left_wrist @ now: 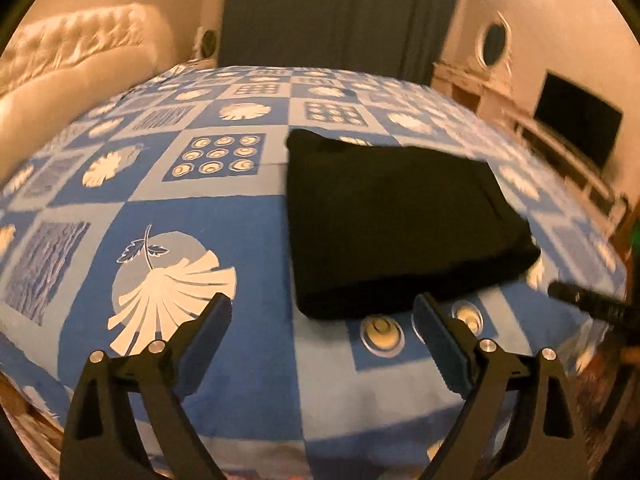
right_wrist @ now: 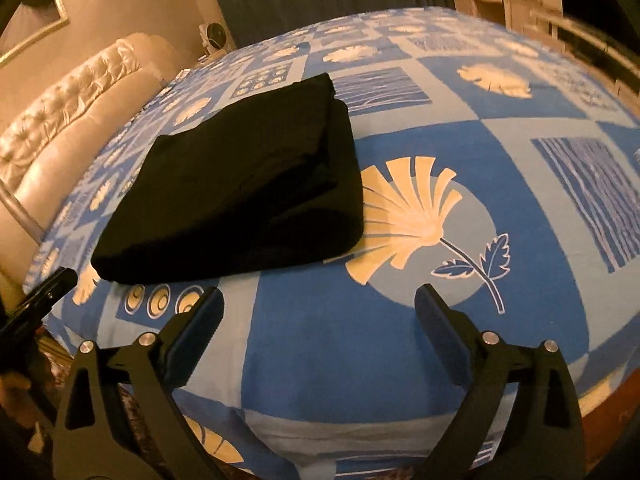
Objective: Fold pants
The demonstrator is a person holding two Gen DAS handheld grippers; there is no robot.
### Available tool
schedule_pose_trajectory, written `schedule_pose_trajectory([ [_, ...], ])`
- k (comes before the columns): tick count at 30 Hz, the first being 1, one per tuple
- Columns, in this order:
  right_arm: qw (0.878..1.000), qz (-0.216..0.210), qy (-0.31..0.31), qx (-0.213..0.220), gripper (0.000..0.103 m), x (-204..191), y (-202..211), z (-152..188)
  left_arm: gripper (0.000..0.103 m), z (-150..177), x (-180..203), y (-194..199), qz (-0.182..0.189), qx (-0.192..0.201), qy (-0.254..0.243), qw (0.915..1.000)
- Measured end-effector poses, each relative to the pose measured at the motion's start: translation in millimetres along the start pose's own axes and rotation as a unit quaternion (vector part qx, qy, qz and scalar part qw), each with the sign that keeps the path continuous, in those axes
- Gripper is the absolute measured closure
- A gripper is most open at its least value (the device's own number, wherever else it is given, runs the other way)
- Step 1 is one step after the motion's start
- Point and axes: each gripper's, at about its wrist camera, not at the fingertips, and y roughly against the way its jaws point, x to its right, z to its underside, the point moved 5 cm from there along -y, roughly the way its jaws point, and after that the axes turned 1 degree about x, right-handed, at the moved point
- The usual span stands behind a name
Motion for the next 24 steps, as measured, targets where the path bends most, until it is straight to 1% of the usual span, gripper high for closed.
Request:
schedule_pose_trajectory([
  [5,1.000,0.023,0.011,0.012,0.006,-8.4,8.3,7.7,0.012,10.4,10.4,16.5,-0.004,0.010,0.018,0.9998],
  [9,0.999,0.032,0.033,0.016,0.006,-20.0,10.7,11.9,0.012,13.1,17.4,19.9,-0.016,0.018,0.009,0.9997],
  [12,0.999,0.029,0.041,0.017,0.006,-28.4,12.6,14.8,0.012,18.0,24.4,19.9,-0.012,0.008,0.007,0.9999],
  [15,0.998,0.028,0.051,0.016,0.006,-35.6,13.3,16.5,0.012,20.3,25.4,16.1,-0.017,-0.007,0.016,0.9997],
  [16,0.998,0.028,0.054,0.016,0.006,-37.6,13.6,17.4,0.012,21.0,26.0,14.8,-0.014,-0.010,0.019,0.9997],
  [24,0.998,0.031,0.060,0.011,0.006,-43.7,11.1,19.1,0.012,22.8,30.3,12.9,-0.012,-0.011,0.015,0.9998],
])
